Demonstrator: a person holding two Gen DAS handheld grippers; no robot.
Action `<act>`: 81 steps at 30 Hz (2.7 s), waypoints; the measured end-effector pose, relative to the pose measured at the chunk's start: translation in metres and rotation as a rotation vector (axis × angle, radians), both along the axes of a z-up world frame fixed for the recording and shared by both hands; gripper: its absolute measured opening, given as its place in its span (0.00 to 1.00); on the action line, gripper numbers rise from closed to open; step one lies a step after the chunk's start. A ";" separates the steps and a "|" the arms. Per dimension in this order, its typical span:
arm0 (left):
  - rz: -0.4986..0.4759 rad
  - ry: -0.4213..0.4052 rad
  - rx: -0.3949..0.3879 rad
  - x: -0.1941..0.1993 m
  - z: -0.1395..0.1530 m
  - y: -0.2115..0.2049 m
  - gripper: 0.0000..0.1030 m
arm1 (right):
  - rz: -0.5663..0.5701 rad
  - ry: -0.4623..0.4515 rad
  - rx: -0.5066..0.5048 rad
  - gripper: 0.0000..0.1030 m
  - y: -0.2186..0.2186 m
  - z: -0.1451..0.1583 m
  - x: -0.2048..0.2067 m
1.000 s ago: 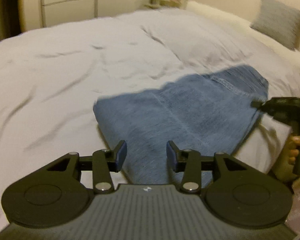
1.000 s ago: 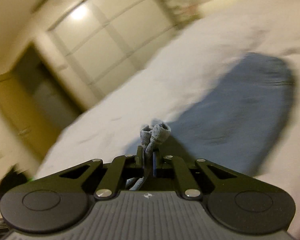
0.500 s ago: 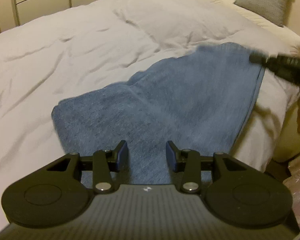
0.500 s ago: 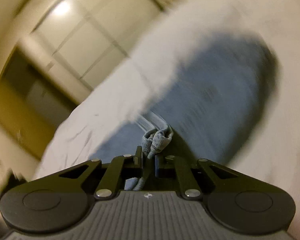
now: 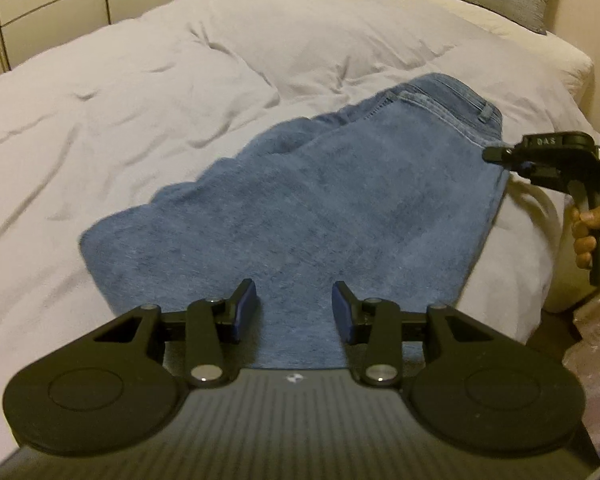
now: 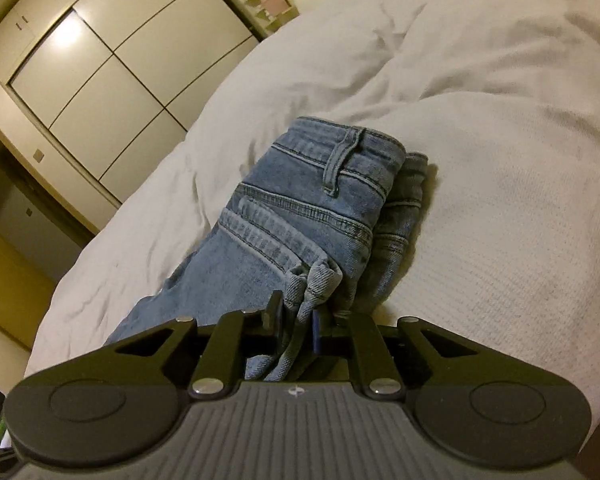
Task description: Fold clothes
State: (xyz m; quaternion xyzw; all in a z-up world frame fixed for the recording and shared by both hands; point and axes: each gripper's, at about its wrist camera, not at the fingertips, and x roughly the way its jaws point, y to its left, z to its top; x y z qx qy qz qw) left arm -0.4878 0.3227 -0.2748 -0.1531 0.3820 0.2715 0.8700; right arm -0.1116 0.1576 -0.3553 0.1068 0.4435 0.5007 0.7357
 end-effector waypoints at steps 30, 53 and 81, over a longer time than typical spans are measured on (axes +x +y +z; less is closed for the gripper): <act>0.081 0.034 0.058 0.013 -0.008 0.019 0.35 | -0.052 -0.264 -0.011 0.18 0.005 0.012 0.082; 0.159 0.056 0.009 -0.040 0.001 -0.019 0.35 | 0.095 -0.437 -0.095 0.76 -0.028 0.046 -0.061; 0.194 0.055 -0.055 -0.112 -0.023 -0.064 0.36 | 0.789 -1.113 -0.105 0.76 -0.029 0.007 -0.325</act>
